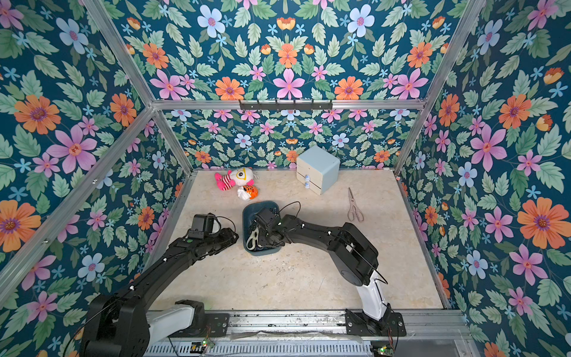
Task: Take the scissors out of the storage box
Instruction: Pick up the scissors from the storage box.
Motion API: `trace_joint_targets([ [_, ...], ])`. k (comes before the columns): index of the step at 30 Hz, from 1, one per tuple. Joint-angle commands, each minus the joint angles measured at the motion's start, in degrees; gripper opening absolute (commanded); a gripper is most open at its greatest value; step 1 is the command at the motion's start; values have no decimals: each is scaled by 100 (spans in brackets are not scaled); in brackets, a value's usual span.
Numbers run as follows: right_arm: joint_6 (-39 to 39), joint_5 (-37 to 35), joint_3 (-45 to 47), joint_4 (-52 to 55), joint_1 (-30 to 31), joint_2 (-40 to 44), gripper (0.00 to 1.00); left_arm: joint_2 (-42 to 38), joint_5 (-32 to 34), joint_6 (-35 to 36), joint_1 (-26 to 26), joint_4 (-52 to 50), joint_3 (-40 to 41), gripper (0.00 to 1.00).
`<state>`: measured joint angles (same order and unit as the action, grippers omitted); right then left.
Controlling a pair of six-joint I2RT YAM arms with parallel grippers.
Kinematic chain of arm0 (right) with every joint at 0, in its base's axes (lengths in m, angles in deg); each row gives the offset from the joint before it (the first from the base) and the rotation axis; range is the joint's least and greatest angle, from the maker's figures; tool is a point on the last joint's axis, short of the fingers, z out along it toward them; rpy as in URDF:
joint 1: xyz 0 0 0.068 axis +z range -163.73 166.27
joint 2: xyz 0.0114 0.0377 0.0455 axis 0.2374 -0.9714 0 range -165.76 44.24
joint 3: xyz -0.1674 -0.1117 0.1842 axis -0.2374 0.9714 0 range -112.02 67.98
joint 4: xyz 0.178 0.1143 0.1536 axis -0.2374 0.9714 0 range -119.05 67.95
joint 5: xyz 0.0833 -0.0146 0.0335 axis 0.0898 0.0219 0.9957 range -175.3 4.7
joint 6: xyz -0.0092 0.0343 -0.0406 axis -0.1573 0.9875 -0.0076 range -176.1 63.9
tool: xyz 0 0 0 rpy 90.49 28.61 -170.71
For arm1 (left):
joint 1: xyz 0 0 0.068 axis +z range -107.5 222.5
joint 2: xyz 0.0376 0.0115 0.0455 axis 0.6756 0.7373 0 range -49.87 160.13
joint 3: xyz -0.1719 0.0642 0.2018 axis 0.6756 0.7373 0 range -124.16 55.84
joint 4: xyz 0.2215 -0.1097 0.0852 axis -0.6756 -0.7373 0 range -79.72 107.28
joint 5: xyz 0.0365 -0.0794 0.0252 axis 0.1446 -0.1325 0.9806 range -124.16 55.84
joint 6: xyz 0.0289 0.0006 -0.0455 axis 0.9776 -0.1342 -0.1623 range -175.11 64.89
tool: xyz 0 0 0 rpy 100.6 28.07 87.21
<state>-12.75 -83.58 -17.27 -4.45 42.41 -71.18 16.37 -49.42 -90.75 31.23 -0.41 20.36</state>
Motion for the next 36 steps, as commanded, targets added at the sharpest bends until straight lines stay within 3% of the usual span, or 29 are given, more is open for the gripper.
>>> trace_joint_targets([
  [1,-20,31,-59,-53,9,-61,28,-8,66,91,4,-30,-11,60],
  [7,-16,44,-140,-9,11,-179,25,-65,103,101,2,-51,28,60],
  [18,-95,-118,-254,222,3,21,6,-172,180,170,14,-118,59,61],
  [30,-235,-747,-266,800,8,548,1,-141,121,206,19,-138,-8,62],
  [36,-343,-1493,-327,1310,-16,838,0,-67,-149,328,17,-158,-63,62],
])
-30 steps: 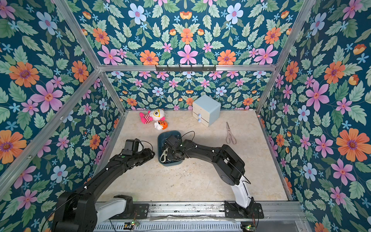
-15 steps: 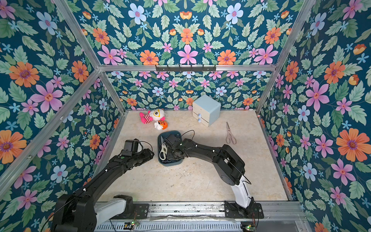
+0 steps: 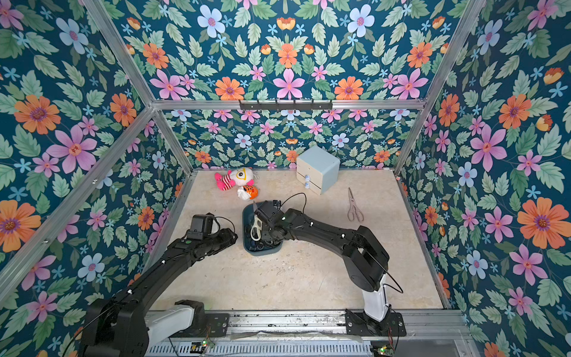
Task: Take the scissors out of the storage box
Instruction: Pick up the scissors from the storage box, then place the scissors at the center of the board.
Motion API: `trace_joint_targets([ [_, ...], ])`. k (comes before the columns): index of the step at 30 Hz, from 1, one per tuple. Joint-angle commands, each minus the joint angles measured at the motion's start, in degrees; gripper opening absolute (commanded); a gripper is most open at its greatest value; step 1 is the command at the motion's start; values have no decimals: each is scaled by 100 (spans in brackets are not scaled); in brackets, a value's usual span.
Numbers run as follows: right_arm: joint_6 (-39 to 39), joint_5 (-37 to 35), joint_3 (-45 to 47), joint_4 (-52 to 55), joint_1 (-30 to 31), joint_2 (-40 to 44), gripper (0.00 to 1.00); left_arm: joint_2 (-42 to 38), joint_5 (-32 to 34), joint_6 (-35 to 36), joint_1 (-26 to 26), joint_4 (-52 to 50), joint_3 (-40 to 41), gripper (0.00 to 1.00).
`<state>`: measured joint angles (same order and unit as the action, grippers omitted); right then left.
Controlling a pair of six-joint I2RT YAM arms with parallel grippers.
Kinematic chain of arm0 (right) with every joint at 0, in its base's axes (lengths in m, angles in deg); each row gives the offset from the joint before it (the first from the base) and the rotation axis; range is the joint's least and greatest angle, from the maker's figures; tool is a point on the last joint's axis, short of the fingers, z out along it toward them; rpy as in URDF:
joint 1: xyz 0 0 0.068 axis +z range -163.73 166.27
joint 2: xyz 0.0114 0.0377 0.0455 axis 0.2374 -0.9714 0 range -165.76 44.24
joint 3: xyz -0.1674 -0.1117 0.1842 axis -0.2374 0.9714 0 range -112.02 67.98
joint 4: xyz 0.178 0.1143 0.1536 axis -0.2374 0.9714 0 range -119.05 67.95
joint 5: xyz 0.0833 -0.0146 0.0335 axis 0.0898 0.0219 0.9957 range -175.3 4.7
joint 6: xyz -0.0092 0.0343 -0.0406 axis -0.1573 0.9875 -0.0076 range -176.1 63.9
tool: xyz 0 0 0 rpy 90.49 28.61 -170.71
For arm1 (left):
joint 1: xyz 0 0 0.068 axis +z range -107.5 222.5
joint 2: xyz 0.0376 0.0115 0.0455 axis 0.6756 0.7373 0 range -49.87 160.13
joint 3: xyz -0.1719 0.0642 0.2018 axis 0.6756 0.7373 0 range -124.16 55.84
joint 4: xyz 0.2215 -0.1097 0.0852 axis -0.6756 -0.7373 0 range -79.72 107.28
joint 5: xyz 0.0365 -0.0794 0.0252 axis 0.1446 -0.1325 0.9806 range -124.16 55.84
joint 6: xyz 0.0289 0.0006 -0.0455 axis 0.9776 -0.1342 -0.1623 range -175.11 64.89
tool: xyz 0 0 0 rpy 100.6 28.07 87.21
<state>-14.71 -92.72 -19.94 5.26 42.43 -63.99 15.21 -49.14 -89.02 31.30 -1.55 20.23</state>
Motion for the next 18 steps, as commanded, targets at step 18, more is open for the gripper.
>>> trace_joint_targets([
  [18,-1739,-45,1937,244,-2834,1811,0,71,144,-833,-123,25,-460,62],
])
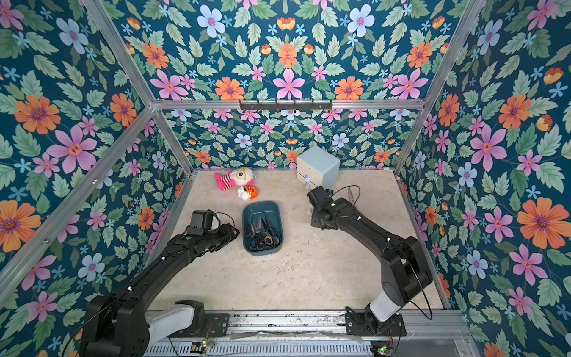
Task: Take the scissors out of the storage box
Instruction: Place the scissors at the center of the board.
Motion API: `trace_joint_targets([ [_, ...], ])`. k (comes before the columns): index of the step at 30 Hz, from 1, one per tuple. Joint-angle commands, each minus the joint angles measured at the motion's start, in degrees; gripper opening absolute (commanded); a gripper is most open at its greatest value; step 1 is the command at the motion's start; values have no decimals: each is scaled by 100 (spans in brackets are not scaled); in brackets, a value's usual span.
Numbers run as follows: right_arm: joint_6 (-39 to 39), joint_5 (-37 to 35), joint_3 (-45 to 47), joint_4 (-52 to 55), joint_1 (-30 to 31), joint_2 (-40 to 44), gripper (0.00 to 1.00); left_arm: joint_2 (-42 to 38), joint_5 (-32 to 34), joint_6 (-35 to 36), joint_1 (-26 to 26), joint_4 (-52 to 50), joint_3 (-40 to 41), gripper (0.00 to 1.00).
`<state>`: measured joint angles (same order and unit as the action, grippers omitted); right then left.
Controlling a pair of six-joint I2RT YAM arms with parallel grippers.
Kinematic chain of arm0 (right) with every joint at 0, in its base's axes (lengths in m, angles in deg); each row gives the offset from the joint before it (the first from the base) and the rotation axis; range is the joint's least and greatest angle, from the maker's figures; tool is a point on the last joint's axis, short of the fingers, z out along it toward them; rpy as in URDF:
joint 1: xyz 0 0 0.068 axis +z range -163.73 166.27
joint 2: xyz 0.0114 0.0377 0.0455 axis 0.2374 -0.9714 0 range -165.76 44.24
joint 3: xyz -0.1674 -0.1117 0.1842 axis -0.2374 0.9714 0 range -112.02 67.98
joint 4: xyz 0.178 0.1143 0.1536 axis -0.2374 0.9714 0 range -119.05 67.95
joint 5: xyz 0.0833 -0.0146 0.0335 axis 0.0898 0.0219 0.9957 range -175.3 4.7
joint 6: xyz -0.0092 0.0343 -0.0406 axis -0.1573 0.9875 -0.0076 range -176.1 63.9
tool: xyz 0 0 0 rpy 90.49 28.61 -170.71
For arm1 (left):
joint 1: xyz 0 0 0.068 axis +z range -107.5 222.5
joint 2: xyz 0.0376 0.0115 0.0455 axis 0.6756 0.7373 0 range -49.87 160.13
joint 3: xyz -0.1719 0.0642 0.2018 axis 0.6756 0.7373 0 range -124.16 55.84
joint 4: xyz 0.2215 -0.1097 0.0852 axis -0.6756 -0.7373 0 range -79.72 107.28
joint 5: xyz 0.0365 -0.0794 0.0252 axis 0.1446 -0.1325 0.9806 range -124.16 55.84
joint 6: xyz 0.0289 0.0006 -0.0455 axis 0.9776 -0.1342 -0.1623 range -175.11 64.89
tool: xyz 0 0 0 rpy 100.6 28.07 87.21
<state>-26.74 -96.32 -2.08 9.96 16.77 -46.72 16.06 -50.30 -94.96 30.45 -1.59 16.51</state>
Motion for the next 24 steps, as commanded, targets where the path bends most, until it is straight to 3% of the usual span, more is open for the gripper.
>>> trace_joint_targets([
  [1,-658,318,199,-275,-458,67,0,0,325,-262,-57,-8,-132,62],
  [8,-1441,314,135,-410,-1332,-628,0,-91,541,-692,-294,55,19,62],
  [18,-1902,-3,-297,-546,-1397,-1598,0,-458,802,-1113,-520,111,362,62],
  [24,-1800,-101,-309,-767,-1404,-1916,0,-667,952,-1165,-548,-28,459,62],
])
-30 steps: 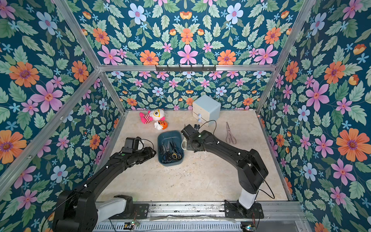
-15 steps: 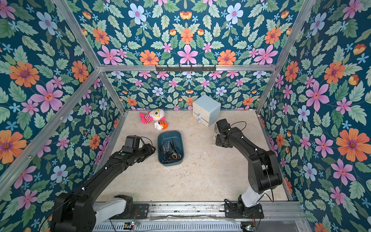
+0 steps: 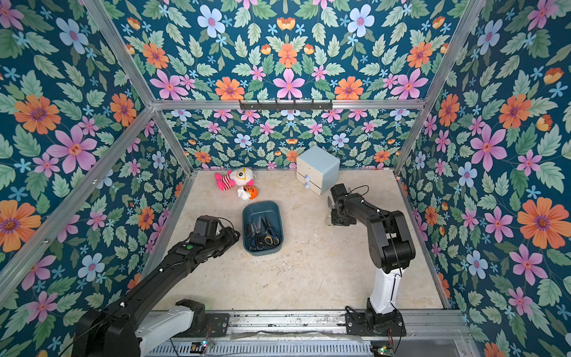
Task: Take the scissors out of the storage box
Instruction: Place the scissors at the center of the board.
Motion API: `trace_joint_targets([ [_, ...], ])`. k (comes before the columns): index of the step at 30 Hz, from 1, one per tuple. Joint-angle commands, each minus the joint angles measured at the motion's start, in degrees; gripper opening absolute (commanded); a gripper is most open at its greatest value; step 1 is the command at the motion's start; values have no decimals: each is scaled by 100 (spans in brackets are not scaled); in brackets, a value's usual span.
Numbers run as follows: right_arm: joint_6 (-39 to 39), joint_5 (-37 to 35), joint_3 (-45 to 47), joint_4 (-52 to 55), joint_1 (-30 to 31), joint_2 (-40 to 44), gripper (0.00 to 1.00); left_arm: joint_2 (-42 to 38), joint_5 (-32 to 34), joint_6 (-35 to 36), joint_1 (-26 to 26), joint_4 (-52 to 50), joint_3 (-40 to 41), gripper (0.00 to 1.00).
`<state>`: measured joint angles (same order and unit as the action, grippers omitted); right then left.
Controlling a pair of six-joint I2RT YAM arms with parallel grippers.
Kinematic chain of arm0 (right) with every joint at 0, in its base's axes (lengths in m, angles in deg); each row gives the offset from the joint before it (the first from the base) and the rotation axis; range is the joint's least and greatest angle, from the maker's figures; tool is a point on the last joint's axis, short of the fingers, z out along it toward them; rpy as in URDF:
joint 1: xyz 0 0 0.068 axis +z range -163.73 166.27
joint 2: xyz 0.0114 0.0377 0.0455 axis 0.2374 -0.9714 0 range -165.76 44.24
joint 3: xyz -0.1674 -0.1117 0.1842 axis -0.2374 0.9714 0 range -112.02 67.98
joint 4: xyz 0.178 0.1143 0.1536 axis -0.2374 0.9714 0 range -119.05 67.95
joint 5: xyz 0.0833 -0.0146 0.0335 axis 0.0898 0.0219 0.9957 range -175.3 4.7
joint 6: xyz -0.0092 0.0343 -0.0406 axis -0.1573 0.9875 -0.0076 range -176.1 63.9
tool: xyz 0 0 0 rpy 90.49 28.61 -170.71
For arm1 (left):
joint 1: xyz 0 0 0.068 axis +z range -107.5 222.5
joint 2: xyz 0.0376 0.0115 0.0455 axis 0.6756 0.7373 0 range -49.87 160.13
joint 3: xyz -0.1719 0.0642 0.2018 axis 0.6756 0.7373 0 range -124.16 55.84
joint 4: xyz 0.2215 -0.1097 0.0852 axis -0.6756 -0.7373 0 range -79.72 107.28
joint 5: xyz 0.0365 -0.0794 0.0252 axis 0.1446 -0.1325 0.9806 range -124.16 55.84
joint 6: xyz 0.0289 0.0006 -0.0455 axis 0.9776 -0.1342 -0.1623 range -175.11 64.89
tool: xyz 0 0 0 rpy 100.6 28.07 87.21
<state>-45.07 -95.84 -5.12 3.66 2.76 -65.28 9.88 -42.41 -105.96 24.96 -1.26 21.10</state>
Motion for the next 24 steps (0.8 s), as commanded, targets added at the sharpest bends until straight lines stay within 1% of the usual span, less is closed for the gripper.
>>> trace_joint_targets([
  [1,61,-149,17,-198,-3,-77,0,-56,174,-65,0,-78,-3,62],
  [4,93,-81,65,-330,3,-121,0,-63,199,-65,-4,-88,-15,62],
  [7,19,-95,68,-342,-3,-195,3,-65,232,-65,-5,-114,-24,62],
  [9,-43,-88,68,-336,-5,-224,8,-83,254,-60,-10,-125,-29,62],
  [14,-74,-156,59,-303,2,-207,18,-141,326,-6,-10,-208,-50,62],
  [18,-37,-97,-23,-191,-3,-80,29,-148,368,57,-8,-229,-48,62],
  [24,72,64,-246,186,59,345,36,-28,359,208,1,-191,-86,62],
])
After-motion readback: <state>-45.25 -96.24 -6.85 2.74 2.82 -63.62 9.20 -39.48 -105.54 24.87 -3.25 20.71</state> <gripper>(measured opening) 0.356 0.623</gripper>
